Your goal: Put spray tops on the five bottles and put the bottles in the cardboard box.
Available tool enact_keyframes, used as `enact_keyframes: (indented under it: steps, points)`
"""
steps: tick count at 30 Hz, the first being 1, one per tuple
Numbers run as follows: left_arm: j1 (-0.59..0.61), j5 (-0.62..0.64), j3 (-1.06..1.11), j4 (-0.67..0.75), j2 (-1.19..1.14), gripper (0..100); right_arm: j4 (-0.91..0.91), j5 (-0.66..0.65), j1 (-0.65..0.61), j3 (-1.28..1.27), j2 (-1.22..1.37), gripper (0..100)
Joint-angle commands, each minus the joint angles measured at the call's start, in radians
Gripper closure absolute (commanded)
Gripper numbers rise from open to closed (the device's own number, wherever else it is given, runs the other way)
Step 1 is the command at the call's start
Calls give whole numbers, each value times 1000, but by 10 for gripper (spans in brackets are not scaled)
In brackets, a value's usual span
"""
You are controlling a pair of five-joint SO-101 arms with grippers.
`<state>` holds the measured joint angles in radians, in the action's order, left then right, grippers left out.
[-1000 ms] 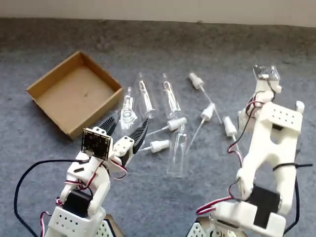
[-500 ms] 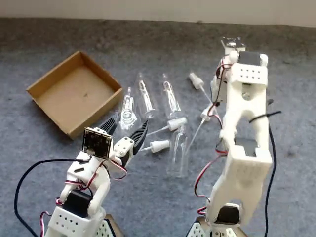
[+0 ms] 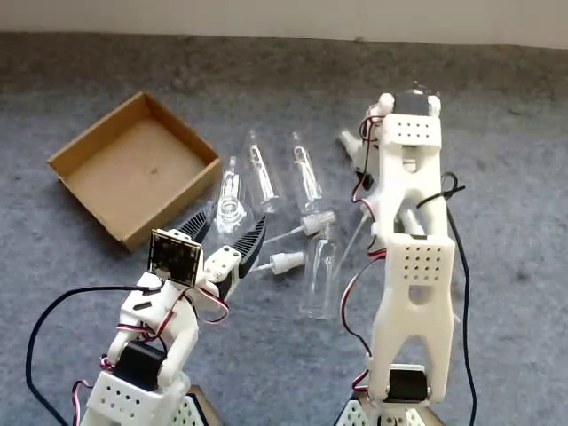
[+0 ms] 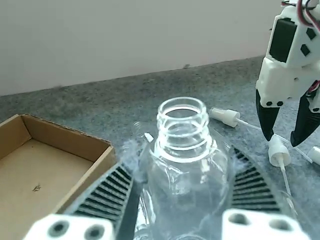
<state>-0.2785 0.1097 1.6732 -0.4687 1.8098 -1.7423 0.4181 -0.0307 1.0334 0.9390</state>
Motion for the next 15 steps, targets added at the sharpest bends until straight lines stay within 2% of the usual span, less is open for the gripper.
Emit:
enact_keyframes:
  steps: [1, 15]
  points:
    - [-10, 11, 22, -2, 15, 919, -24, 21, -16, -7, -10, 851]
    - [-15, 11, 22, -29, 15, 919, -21, 12, -8, -68, 94, 851]
